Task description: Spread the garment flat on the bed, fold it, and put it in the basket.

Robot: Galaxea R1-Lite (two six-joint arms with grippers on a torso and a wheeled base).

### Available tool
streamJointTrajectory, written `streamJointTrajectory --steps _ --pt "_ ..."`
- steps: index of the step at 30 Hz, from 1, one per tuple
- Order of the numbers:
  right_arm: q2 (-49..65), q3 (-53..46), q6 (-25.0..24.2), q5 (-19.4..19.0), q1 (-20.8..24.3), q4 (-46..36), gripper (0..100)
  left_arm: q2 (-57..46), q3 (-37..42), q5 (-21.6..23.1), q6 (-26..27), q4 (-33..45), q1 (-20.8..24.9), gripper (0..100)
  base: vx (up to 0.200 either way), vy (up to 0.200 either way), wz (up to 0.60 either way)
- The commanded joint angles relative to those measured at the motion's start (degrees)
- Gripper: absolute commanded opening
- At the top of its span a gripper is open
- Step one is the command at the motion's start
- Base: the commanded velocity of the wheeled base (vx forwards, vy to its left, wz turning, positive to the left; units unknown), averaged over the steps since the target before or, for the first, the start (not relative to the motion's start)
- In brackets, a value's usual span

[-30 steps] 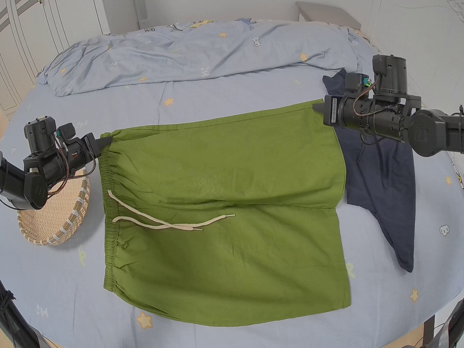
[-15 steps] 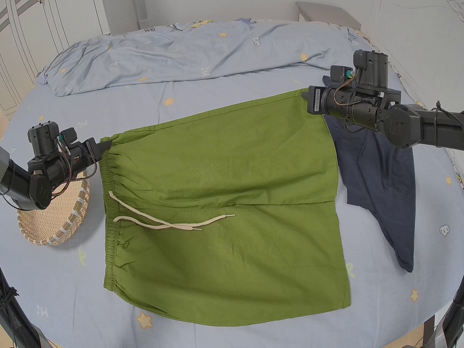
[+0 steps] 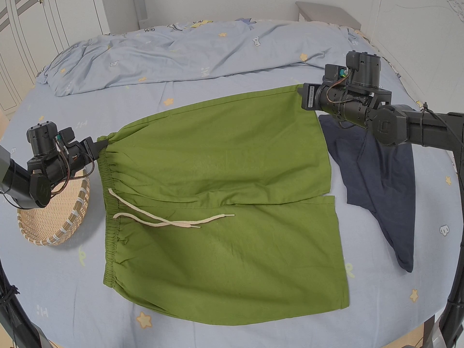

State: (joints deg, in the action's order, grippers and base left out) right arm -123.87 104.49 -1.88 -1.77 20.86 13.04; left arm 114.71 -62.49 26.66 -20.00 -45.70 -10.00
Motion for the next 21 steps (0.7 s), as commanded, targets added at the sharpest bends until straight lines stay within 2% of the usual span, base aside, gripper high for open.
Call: streamJointTrajectory --steps 1,21 --pt "-2.0 1.8 0.0 0.0 0.0 0.1 0 1.3 -0.9 0.0 0.0 0.0 -0.3 0 0.0 0.0 0.0" --pt "-6.6 3.1 0.3 0.6 -1.8 0.4 0 5.5 -3.8 -0.1 0.1 0.1 0.5 0 0.0 0.0 0.0"
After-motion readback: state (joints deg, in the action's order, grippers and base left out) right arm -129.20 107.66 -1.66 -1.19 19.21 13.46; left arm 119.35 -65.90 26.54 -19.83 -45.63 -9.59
